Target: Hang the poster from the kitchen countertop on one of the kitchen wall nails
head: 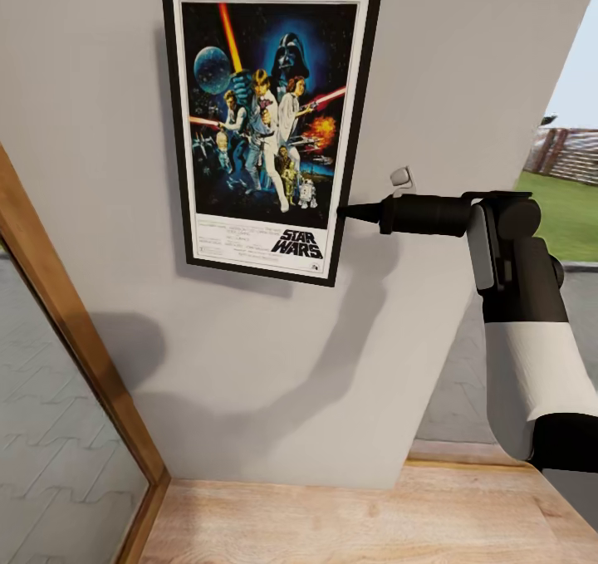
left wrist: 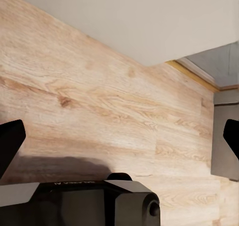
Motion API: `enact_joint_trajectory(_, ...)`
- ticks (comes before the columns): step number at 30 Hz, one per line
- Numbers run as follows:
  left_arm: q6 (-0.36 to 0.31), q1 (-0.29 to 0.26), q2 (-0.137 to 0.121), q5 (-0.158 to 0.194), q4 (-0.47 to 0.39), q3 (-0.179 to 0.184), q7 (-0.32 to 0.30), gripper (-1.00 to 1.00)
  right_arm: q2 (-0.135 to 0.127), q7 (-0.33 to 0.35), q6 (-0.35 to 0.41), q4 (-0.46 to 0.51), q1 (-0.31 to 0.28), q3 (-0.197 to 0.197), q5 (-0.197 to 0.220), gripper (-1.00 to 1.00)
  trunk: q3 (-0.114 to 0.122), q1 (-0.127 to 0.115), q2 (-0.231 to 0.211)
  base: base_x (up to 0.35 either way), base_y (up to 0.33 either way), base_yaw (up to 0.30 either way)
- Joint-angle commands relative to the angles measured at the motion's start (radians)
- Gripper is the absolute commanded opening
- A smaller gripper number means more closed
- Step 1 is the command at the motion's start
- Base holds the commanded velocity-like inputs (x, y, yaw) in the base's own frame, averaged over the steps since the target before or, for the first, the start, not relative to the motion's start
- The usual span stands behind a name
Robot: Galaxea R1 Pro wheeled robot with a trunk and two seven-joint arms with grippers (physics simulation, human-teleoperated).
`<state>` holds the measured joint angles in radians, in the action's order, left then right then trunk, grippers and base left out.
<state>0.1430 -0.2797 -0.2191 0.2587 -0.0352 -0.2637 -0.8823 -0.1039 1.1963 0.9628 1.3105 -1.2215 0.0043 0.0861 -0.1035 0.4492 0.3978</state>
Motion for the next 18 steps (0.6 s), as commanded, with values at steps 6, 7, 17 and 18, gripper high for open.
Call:
enact_joint_trajectory(6,0.005,-0.001,0.0,0.001,0.001,0.0,-0.003,1.0,0.0,0.0,0.01,0.0,-0.001,0.0,0.009,-1.0,-0.002,0.001,0.002,0.049,0.0,0.0)
enact_joint_trajectory(7,0.005,-0.001,0.0,0.001,0.001,0.0,-0.003,1.0,0.0,0.0,0.01,0.0,-0.001,0.0,0.009,-1.0,-0.002,0.001,0.002,0.018,0.0,0.0)
enact_joint_trajectory(17,0.005,-0.001,0.0,0.001,0.001,0.0,-0.003,1.0,0.0,0.0,0.01,0.0,-0.001,0.0,0.008,-1.0,-0.002,0.001,0.002,0.005,0.0,0.0)
enact_joint_trajectory(18,0.005,-0.001,0.0,0.001,0.001,0.0,-0.003,1.0,0.0,0.0,0.01,0.0,-0.001,0.0,0.008,-1.0,-0.002,0.001,0.002,0.0,0.0,0.0)
